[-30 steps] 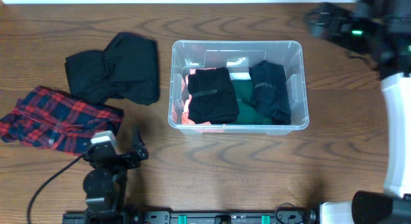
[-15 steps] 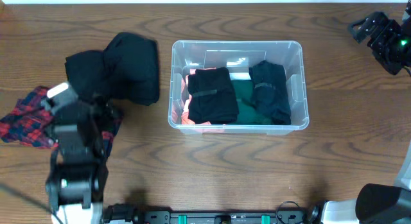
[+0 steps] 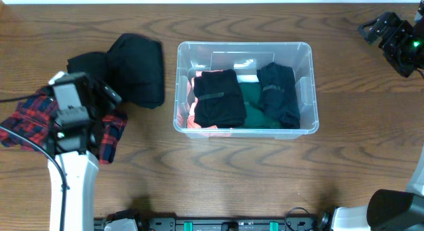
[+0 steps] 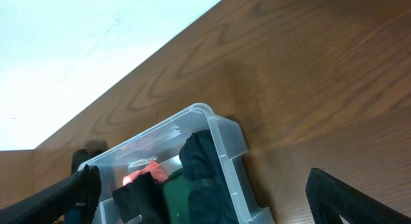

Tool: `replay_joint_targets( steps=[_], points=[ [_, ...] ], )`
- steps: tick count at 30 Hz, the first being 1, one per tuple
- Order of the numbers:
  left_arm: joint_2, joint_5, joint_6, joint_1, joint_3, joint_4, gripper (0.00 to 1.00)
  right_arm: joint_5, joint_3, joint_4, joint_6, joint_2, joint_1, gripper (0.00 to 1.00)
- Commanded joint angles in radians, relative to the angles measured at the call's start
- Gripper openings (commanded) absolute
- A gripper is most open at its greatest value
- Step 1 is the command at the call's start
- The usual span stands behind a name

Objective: Pack container
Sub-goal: 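Reach the left gripper to the black garment and grasp it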

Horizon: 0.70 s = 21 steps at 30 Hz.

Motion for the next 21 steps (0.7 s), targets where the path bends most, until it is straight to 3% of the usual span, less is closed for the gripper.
replay_joint_targets(
  steps=[1,7,10,15,21],
  points=[
    [0.039,0.06,0.016,0.073,0.149,-0.033,0.98,-0.011,-0.001,-0.002,0.007,0.0,-0.006,0.99],
    [0.091,0.272,0.05,0.184,0.235,-0.055,0.98,-0.011,-0.001,-0.002,0.007,0.0,-0.006,0.99],
    [0.102,0.283,0.08,0.185,0.235,-0.1,0.98,-0.011,-0.001,-0.002,0.007,0.0,-0.006,0.99],
    [0.12,0.287,0.121,0.242,0.243,-0.019,0.98,-0.011,-0.001,-0.002,0.007,0.0,-0.006,0.99],
    [0.348,0.517,0.216,0.425,0.367,-0.09,0.98,-0.011,-0.001,-0.002,0.007,0.0,-0.006,0.99]
  ],
)
